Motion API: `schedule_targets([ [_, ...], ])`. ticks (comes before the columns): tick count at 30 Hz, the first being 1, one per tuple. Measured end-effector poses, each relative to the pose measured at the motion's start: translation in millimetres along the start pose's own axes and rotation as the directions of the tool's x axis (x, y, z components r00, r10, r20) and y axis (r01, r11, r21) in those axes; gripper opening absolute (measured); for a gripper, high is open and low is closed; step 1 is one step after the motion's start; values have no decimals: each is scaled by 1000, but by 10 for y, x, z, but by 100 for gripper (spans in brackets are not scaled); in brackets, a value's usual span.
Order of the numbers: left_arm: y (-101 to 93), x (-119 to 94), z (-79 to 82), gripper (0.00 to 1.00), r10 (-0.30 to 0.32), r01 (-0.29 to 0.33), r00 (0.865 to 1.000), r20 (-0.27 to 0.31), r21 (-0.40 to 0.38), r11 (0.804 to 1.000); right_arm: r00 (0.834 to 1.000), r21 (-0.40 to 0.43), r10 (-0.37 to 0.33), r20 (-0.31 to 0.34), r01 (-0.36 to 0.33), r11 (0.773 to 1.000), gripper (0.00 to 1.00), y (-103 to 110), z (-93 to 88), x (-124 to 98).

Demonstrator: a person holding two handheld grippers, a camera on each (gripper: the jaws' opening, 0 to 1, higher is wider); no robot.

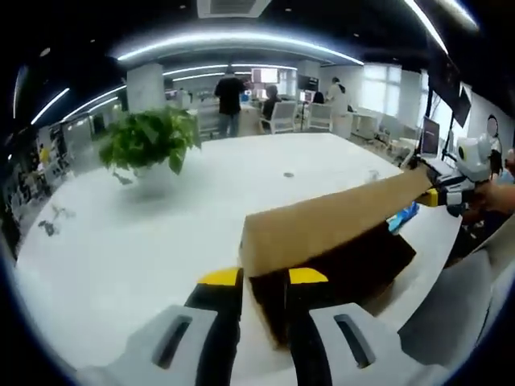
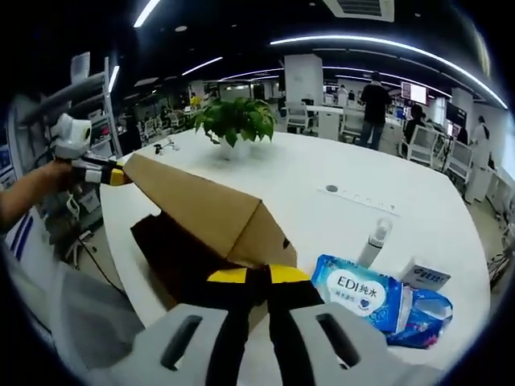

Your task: Operate the shoe box by opening the lid, removing the specified soft item, and placing it in the target area until the item is outside and the box remains undamaged.

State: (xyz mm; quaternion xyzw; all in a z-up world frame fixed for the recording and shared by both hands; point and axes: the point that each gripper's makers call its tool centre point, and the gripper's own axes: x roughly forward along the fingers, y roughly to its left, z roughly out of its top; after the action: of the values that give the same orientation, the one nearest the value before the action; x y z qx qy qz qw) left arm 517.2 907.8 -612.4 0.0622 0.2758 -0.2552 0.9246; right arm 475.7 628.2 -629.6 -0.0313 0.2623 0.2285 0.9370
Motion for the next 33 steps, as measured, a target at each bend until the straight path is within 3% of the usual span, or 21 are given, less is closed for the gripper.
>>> schedule_targets([
  [12, -104, -31, -173, 22, -40, 40, 999, -12, 22, 999, 1000, -63, 24, -10, -24, 998, 9, 93, -153, -8],
  [33, -251, -43, -507, 33, -101, 110, 990, -99, 91, 990, 990, -197, 119, -82, -133, 971, 21, 258, -481, 25],
])
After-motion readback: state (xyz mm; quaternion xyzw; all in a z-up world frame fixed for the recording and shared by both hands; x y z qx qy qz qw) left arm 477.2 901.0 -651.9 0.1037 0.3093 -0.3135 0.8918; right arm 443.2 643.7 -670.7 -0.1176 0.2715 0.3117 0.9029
